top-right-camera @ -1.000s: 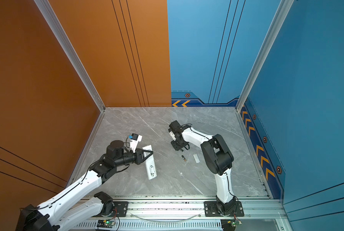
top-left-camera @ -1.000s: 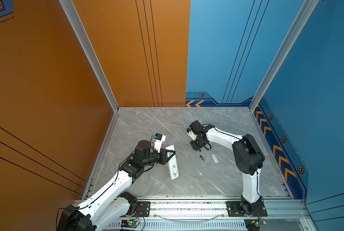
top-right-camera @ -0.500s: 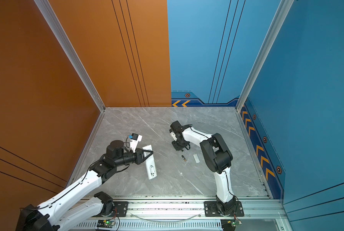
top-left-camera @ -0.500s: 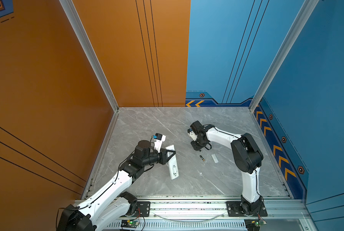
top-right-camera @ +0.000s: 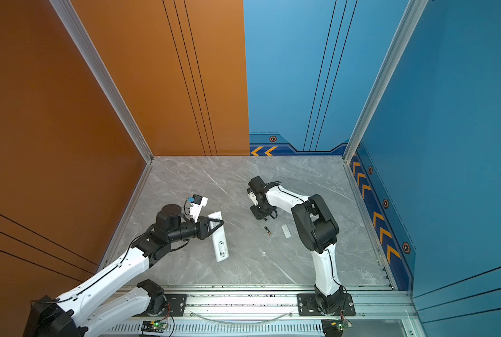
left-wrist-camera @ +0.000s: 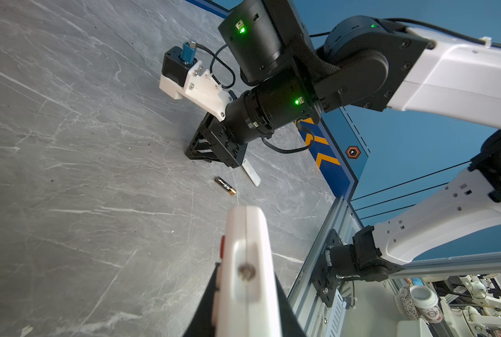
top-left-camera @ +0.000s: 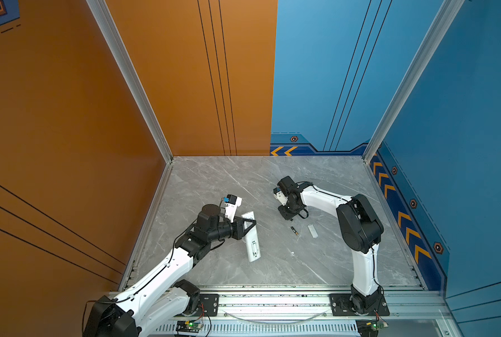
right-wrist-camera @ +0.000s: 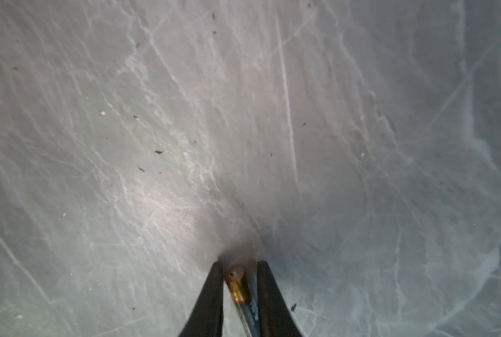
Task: Load the batteries into the remote control
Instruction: 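Lower the right gripper and close it on the AA battery, then lift the AA battery with the right gripper and carry it toward the remote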
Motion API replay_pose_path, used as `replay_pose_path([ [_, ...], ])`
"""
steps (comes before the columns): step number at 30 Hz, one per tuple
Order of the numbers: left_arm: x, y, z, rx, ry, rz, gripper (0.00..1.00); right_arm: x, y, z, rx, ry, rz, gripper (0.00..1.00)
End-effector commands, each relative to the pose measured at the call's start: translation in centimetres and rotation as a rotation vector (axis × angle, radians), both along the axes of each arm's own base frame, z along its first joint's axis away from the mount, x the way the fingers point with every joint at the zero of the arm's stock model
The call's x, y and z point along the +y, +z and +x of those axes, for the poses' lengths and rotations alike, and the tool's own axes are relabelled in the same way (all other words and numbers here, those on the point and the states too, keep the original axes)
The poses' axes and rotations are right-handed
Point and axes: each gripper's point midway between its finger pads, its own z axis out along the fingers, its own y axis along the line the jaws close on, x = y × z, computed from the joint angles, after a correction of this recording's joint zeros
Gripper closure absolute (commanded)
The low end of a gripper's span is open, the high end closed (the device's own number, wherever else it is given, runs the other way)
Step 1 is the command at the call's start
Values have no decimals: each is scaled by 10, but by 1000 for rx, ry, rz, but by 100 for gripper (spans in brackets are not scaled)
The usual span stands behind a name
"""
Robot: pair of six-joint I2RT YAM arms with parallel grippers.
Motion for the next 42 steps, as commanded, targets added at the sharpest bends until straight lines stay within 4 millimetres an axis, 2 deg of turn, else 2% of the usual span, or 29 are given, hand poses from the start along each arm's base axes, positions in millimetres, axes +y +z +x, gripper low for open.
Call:
replay_pose_path([
  [1,-6,17,2,-45,-26,-32,100,-4,-6,-2,15,-6,-5,82],
  [21,-3,14,7,-37,-2,-43,100,-7,-4,0,4,-39,3,90],
  [35,-1,15,8,-45,0,-51,100,-10,-10,-7,22,-58,-9,86],
  [42,1,16,10,-47,16,-66,100,-11,-7,-8,16,-59,-16,89],
])
